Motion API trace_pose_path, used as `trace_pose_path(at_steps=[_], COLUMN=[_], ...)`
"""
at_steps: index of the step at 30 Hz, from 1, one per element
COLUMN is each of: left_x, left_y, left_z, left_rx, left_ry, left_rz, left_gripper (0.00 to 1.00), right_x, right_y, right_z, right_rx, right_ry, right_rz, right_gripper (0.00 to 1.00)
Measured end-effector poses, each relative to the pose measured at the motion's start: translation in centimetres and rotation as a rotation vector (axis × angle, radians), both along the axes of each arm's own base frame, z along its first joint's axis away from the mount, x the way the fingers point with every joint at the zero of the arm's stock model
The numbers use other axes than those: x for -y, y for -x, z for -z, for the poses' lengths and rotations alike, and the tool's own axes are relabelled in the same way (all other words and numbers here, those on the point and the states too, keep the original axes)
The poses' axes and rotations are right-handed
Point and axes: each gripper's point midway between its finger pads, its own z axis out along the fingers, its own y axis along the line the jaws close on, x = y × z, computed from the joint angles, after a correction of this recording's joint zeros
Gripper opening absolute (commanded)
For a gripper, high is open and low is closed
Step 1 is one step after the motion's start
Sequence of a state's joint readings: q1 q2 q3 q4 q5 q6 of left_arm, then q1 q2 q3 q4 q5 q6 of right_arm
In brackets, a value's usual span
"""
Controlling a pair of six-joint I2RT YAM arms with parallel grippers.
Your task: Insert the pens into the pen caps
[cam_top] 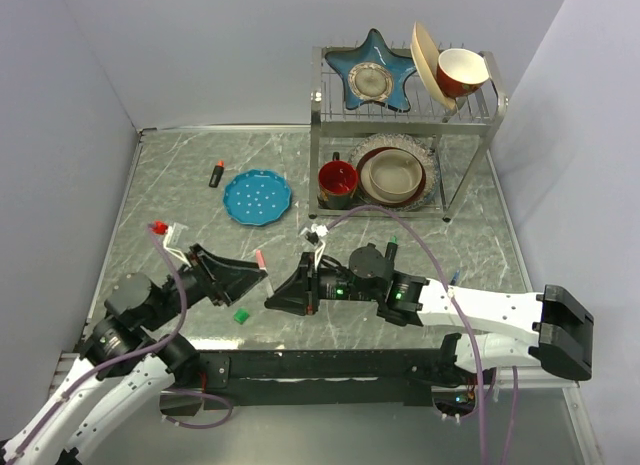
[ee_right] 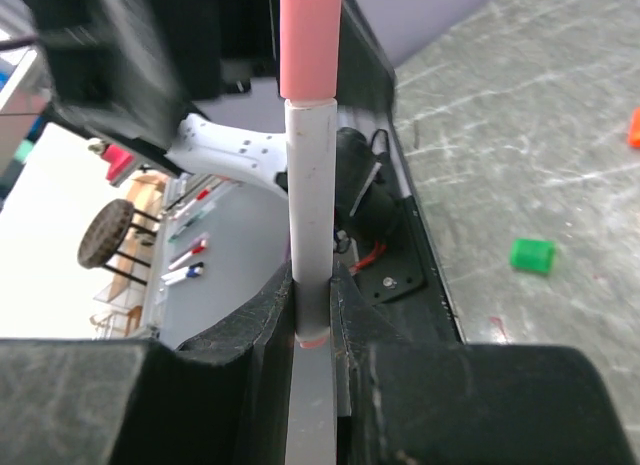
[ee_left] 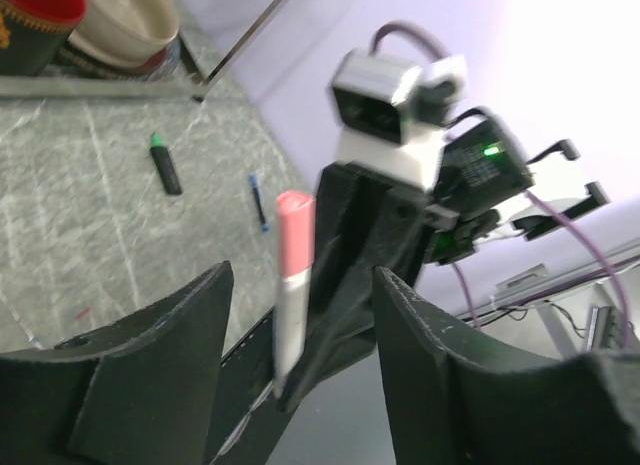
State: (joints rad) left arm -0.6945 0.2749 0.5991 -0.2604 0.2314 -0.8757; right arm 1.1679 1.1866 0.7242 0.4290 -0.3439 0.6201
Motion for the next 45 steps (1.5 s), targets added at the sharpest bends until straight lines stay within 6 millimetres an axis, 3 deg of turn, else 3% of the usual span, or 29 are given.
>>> trace_pose_path(at_steps=[6, 17, 29, 32, 36, 38, 45], left_x=[-0.4, 0.7, 0.4, 0.4, 0.4, 0.6, 2.1], left_y=[0.4, -0.9, -0.6, -0.7, -0.6, -0.4, -0.4], left_z=[-2.8, -1.6, -2.4, -2.3, -2.4, -2.6, -1.9], left_rx=[0.058, 0.033, 0.061, 0.064, 0.065, 0.071, 0.07], left_ry=[0.02, -0.052, -0.029, -0.035, -0.032, -0.024, 0.052], left_rz=[-0.002, 0.004, -0.001, -0.001, 0.003, 0.019, 0.089], left_gripper=[0.7, 0.68, 0.58, 0.47, 0.11, 0.01, 0.01], right_x=[0.3, 0.4, 0.5, 0.5, 0.5, 0.5, 1.4], right_y=[0.8, 1.9, 2.2, 2.3, 2.3, 2.3, 1.7], right_z=[0.0, 0.1, -0.5, -0.5, -0.4, -0.3, 0.3], right_rx=[-0.006, -0.008, -0.017, -0.02, -0.02, -0.018, -0.021], right_ry=[-0.02, -0.03, -0.047, -0.047, -0.044, -0.039, 0.024], right_rz=[-0.033, -0.071, -0.079, -0.081, -0.083, -0.082, -0.036], right_gripper=[0.0, 0.0, 0.0, 0.0, 0.0, 0.0, 0.0])
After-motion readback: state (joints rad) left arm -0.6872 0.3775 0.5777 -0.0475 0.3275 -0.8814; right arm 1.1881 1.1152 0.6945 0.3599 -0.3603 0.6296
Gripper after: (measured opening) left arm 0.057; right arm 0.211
